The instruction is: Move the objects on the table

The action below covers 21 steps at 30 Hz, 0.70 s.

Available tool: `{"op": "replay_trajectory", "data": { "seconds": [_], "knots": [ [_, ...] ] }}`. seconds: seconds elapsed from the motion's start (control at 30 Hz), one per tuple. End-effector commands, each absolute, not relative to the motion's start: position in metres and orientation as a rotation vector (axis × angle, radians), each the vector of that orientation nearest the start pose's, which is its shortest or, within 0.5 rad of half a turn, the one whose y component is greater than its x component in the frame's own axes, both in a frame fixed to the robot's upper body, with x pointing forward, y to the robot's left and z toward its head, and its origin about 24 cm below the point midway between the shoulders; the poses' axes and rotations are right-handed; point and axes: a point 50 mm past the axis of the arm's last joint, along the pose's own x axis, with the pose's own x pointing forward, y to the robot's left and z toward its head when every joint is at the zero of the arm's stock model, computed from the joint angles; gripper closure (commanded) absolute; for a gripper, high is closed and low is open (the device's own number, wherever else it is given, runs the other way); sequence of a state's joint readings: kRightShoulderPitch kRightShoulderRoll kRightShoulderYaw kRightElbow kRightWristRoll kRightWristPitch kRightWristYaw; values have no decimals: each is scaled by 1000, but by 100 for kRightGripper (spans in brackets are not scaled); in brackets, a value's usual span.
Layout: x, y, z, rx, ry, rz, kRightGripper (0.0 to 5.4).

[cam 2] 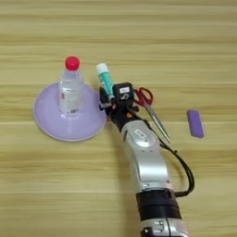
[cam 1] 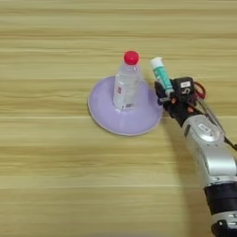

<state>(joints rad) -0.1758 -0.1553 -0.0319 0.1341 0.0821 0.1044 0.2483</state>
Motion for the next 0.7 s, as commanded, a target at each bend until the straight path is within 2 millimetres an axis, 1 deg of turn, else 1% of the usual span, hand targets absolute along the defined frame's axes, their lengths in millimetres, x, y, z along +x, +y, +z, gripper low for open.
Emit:
{"op": "replay_trajectory", "data": {
  "seconds": [0.03,0.2,0.4,0.7],
  "knots": [
    [294,-159,75,-96,-31,280,374],
    [294,-158,72,-71,0,302,374],
    [294,-155,64,-87,44,314,374],
    [293,-153,57,-113,82,341,374]
  ]
}}
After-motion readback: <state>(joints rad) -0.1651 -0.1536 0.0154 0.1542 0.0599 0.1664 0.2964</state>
